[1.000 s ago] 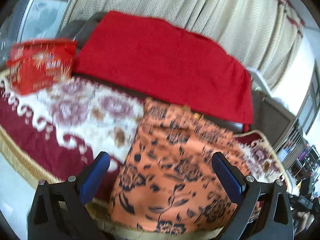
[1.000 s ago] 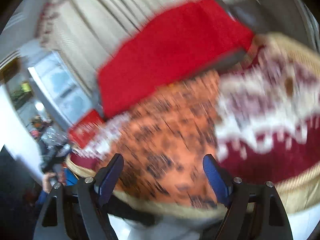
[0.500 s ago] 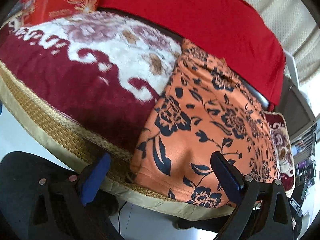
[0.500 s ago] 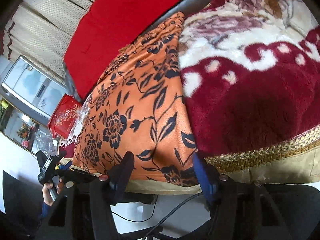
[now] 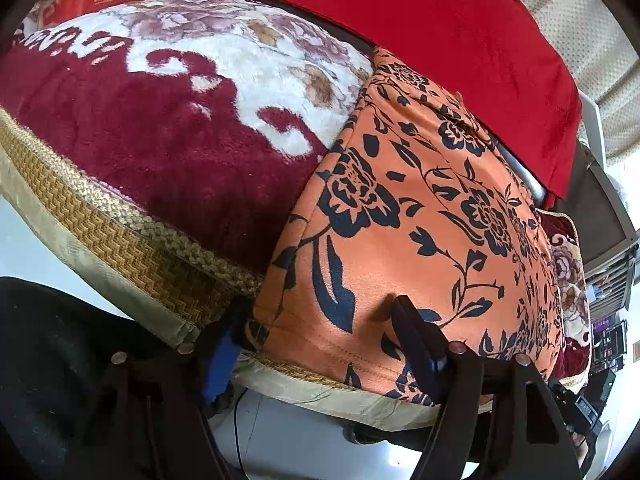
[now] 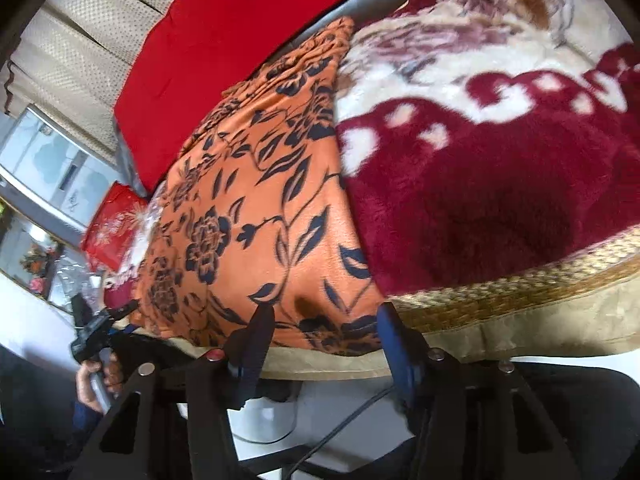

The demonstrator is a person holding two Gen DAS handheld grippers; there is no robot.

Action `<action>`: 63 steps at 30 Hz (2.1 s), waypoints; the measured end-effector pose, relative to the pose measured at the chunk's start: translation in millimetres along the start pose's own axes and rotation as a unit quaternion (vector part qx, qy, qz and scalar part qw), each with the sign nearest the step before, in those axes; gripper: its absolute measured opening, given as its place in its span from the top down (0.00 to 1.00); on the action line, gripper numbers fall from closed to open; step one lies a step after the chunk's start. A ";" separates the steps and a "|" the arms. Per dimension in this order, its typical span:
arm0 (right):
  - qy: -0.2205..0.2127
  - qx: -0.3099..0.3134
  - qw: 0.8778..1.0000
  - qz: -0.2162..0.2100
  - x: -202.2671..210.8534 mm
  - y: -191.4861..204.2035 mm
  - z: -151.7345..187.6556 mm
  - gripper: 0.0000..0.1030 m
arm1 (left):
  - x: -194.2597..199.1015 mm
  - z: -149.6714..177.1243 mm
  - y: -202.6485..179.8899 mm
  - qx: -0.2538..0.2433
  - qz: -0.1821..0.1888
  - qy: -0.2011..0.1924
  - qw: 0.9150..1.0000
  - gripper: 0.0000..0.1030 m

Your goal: Fold small clothes

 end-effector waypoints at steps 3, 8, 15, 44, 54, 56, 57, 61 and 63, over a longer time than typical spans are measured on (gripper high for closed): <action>0.006 -0.011 1.000 0.011 -3.0 -7.0 0.4 0.42 | -3.0 0.7 1.2 -0.001 -0.004 0.006 1.000 0.28; 0.031 0.023 0.999 0.000 -12.8 7.1 4.3 0.46 | -4.3 2.0 -0.6 -0.008 -0.007 0.006 1.000 0.31; 0.047 -0.010 0.999 -0.020 -16.1 5.8 5.7 0.91 | 12.0 1.2 10.0 -0.012 -0.012 0.007 1.000 0.84; -0.017 -0.152 0.974 -0.170 8.2 15.9 -22.3 0.93 | 39.9 -27.7 -19.8 -0.027 0.031 -0.030 0.999 0.94; -0.029 -0.164 0.967 -0.192 9.3 24.1 -40.1 0.93 | 37.3 -53.5 -41.4 -0.064 0.024 -0.031 0.997 0.94; -0.032 -0.156 0.968 -0.195 11.1 31.0 -53.4 0.93 | 39.2 -79.8 -58.8 -0.081 0.037 -0.045 0.995 0.94; -0.033 -0.154 0.966 -0.205 10.1 34.4 -66.6 0.93 | 38.1 -96.9 -68.4 -0.089 0.045 -0.053 0.994 0.94; -0.059 -0.117 0.966 -0.221 1.2 47.3 -153.7 0.94 | 28.9 -184.6 -109.5 -0.111 0.069 -0.108 0.986 0.94; -0.090 -0.106 0.963 -0.232 -2.0 52.4 -212.0 0.93 | 15.3 -230.8 -127.9 -0.104 0.083 -0.128 0.983 0.94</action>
Point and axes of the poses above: each gripper's, at about its wrist camera, not at the fingertips, and x roughly against the way its jaws point, y to its left, z to its underside, the point moved 10 cm from there along -x, roughly the way its jaws point, and after that the axes turned 3 degrees about -z, right-handed, at the moved point
